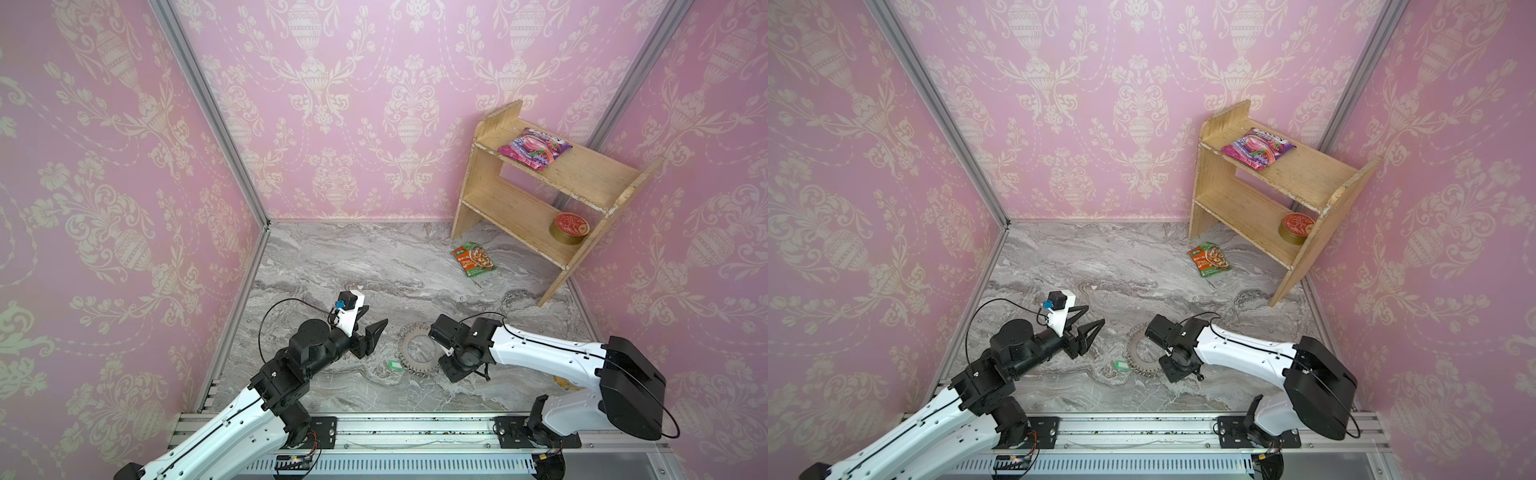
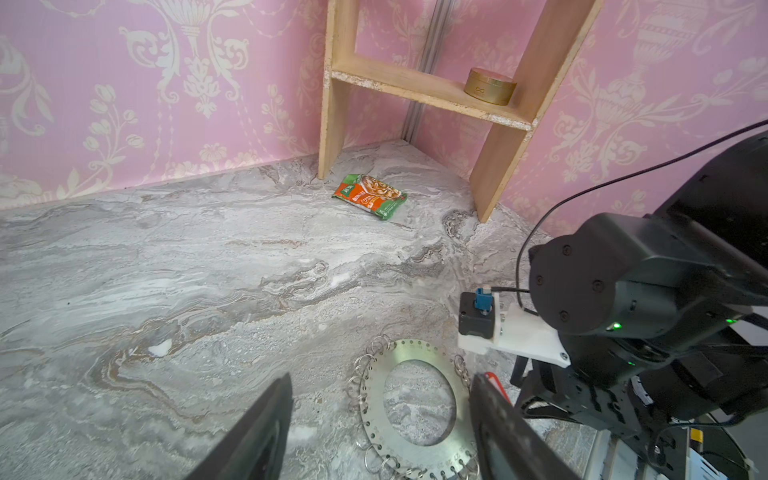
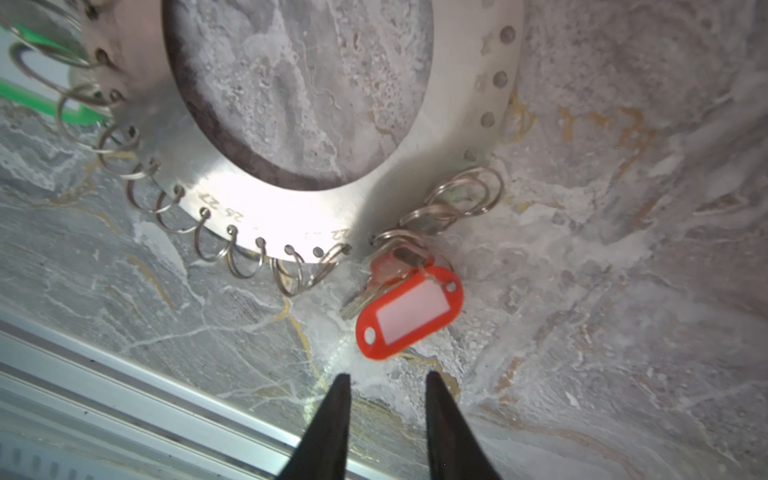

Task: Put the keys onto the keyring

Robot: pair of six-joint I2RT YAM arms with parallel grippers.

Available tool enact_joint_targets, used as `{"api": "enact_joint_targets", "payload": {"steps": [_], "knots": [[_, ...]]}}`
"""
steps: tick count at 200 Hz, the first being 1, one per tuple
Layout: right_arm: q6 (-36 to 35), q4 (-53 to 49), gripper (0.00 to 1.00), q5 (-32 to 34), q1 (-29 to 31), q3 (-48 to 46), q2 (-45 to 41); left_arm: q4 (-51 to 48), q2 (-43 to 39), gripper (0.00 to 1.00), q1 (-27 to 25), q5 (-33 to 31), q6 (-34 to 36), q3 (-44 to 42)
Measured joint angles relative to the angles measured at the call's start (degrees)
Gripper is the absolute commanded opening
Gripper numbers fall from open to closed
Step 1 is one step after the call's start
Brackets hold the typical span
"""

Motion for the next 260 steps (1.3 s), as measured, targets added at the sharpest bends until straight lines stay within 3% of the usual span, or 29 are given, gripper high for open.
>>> {"api": "enact_joint_targets", "payload": {"steps": [61,101,147,201,260], "knots": [[-0.1,-0.4,0.54,4.7,-5.0,-0.1,-9.2,-4.2,3.5,0.80,0.0,-9.2,0.3,1.7],[-4.0,3.4,0.71,8.9,-14.1,-2.1,-19.2,-4.3,7.0,0.89,1.6,-15.4,1.9,2.4],[-11.1,11.3,0.81,10.3,-26.7,-3.7,-22.8,-1.6,8.0,0.98,4.2,-21.6,5.4,2.5],[-17.3,26.8,0.91,10.6,-36.7,-6.2,-19.7,11.0,12.0,0.99,7.1,-28.7,11.4,-3.1],[-25.2,55.8,0.94,11.3,-42.7,-25.7,-15.7,24.3,18.5,0.99,15.0,-32.5,15.6,-8.0]]}}
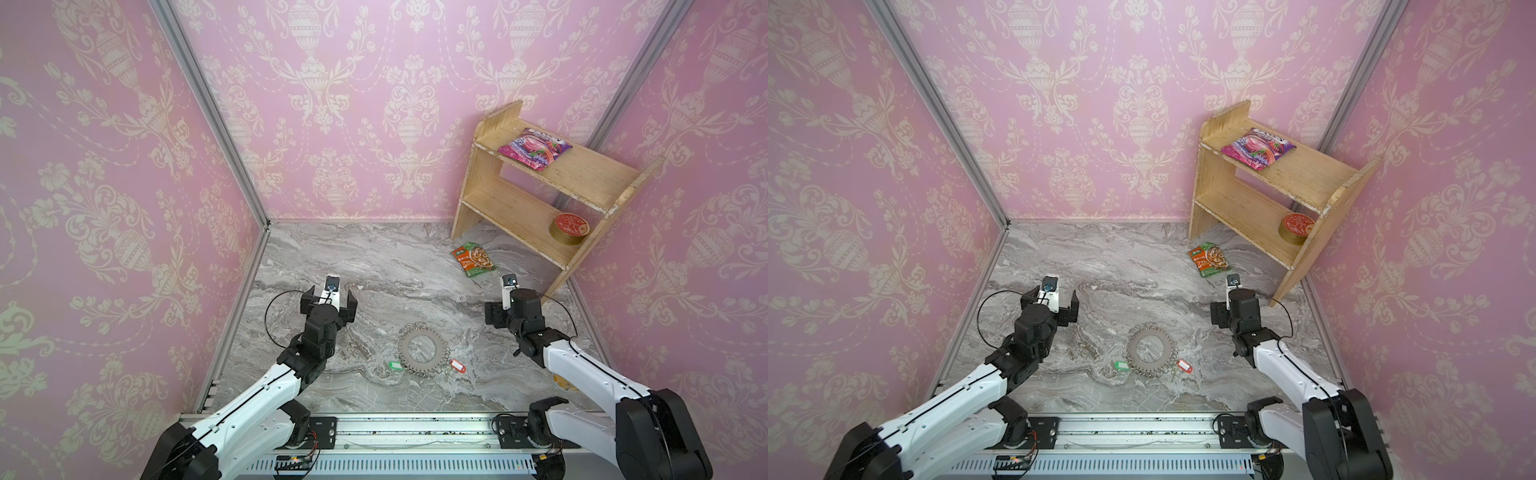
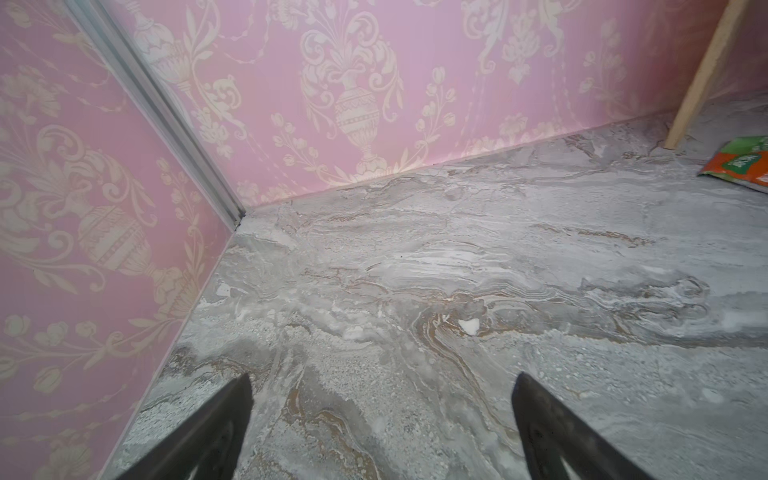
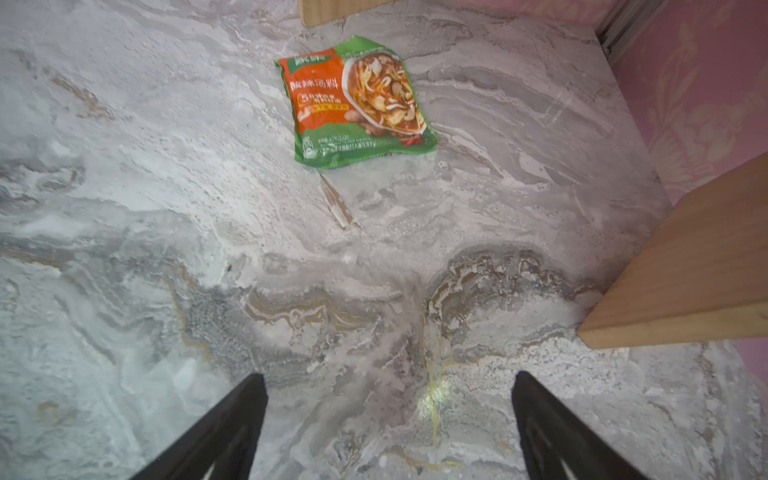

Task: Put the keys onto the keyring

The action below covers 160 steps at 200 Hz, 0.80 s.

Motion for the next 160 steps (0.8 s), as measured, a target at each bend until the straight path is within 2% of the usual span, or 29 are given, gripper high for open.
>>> {"api": "enact_joint_targets", "payload": {"steps": [56,91,108,130,144,160], "knots": [[-2.6,19.8,0.94,-1.1,-2.8,-1.3,7.0,17.0,7.6,0.99,8.6,0.4,5.3,-6.2],[-2.9,24.3,0.94,-2.5,-3.8,-1.6,10.3,24.7,13.9,0.99,13.0,2.0,6.3,-6.4],[-2.9,27.0,0.95,-3.4,-4.1,-1.9,11.0,29.9,18.6,0.99,13.7,2.9,7.2,-6.9],[-2.8,35.5,0.96,-4.6,-4.3,-4.7,14.3,39.6,26.3,0.99,13.7,3.8,8.5,-9.4],[-2.7,36.9,0.99,-5.1,-4.5,-5.7,16.2,45.3,31.5,0.99,13.7,4.0,8.7,-10.9],[-2.7,37.6,1.00,-5.5,-4.6,-6.0,16.6,50.3,36.7,0.99,13.7,5.0,9.1,-11.5]]}}
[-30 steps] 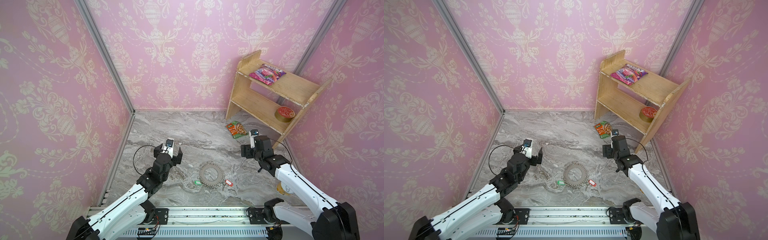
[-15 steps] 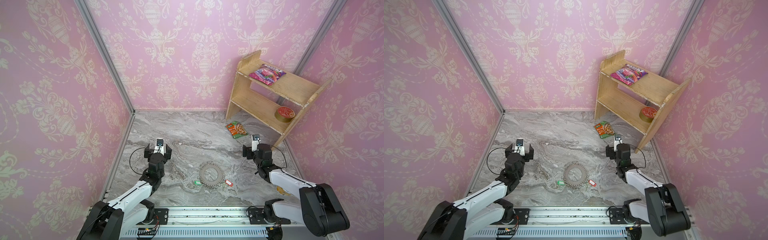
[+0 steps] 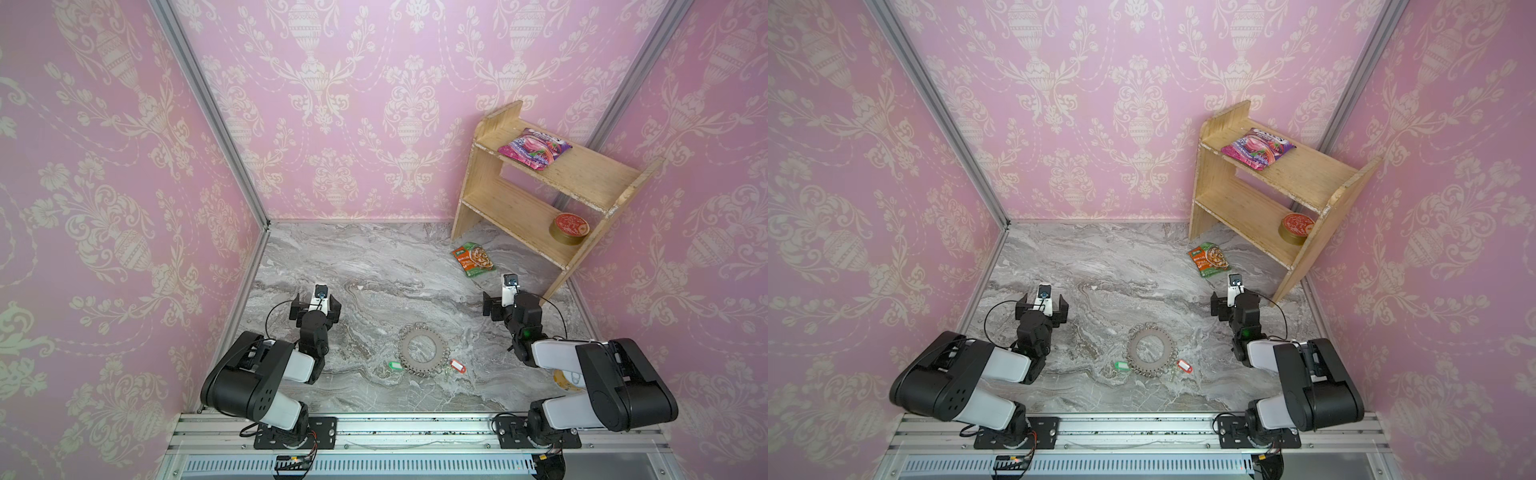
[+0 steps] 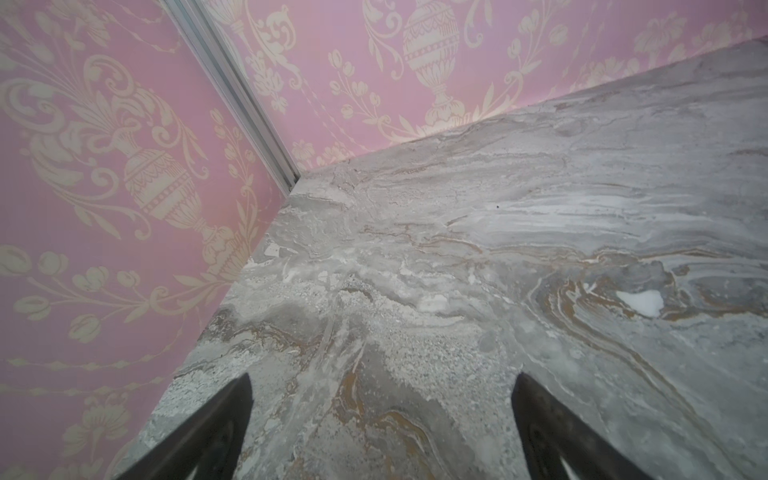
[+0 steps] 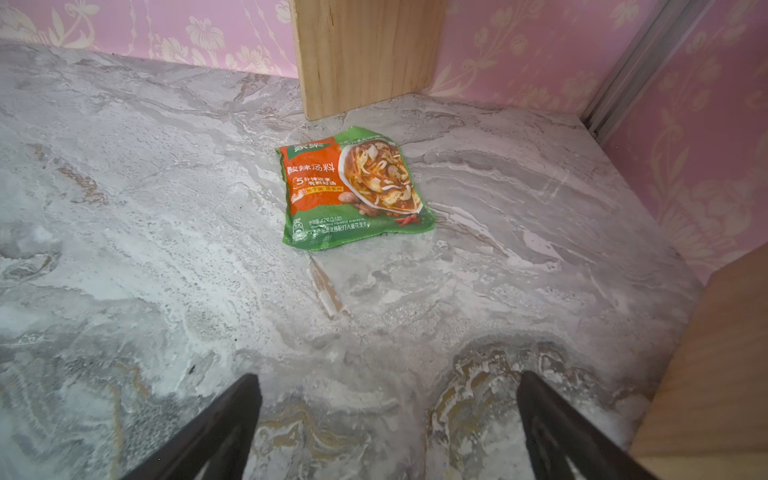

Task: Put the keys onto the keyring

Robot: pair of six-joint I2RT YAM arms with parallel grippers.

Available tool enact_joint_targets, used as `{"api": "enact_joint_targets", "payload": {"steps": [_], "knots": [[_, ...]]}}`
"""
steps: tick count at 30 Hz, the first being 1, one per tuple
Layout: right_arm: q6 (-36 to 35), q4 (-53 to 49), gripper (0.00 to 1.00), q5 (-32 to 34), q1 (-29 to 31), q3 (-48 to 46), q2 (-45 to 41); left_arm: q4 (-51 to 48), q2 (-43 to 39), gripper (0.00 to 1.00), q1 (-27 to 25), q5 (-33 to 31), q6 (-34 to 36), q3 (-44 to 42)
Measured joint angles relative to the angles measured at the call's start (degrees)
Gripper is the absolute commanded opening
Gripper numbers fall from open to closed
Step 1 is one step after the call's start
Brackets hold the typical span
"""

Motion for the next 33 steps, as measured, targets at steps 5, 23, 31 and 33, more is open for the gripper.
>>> {"api": "enact_joint_targets", "payload": {"steps": [5,23,31,33], "knots": [[0.0,2.6,1.00,-0.5,0.0,0.0,0.0,5.0,3.9,0.99,0.0,1.0,0.2,0.3],[2.4,1.7,1.00,-1.5,-1.9,2.6,3.7,8.8,3.9,0.99,4.5,1.2,-3.8,0.3],[2.8,1.4,1.00,-1.5,-1.9,3.0,3.7,8.8,3.9,0.99,4.5,1.2,-4.2,0.3],[2.8,1.2,1.00,-1.5,-1.9,3.1,3.7,8.8,3.9,0.99,4.5,1.2,-4.2,0.3]]}}
